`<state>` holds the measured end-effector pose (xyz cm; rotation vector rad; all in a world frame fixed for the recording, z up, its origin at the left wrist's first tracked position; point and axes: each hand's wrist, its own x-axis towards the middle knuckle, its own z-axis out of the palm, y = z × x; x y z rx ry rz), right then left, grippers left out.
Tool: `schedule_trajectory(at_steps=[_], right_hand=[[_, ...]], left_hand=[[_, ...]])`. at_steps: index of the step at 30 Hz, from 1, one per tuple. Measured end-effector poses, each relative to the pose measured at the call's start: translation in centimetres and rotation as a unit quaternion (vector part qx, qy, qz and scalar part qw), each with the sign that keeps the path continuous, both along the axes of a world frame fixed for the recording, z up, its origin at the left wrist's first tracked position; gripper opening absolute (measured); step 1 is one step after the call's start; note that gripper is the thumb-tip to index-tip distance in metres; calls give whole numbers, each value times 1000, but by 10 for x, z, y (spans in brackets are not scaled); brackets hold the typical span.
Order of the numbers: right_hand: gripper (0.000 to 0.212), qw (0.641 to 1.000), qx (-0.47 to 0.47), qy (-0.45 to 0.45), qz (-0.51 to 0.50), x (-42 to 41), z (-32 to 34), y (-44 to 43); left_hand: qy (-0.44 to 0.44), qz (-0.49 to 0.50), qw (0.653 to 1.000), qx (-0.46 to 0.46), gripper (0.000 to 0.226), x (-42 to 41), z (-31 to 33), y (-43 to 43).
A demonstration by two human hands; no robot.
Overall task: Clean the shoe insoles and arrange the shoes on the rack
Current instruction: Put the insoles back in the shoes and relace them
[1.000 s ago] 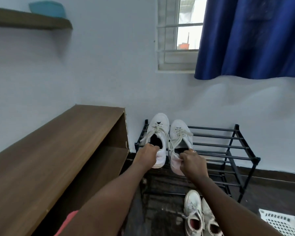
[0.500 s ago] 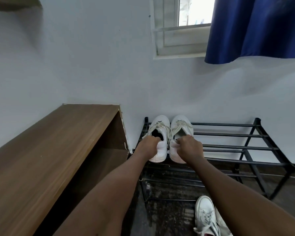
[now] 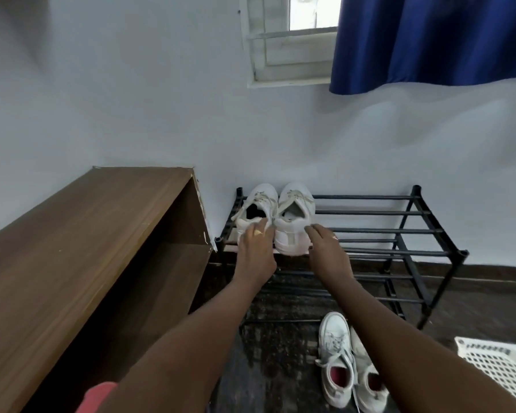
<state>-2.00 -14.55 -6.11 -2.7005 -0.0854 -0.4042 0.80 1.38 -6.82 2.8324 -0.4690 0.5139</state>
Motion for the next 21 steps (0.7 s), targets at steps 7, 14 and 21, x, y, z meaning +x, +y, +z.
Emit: schedule_trajectory(at_steps=[7, 14, 21], right_hand=[[43, 991, 16, 85, -100, -89, -97, -57], [21, 938, 87, 246, -228, -159, -223, -95], [51, 876, 145, 388, -247, -156, -311, -105]], left_hand=[[124, -42, 990, -53, 47, -98, -108, -80], [328, 28, 944, -25, 58, -160, -233, -126], [475, 83, 876, 22, 74, -154, -322, -142]])
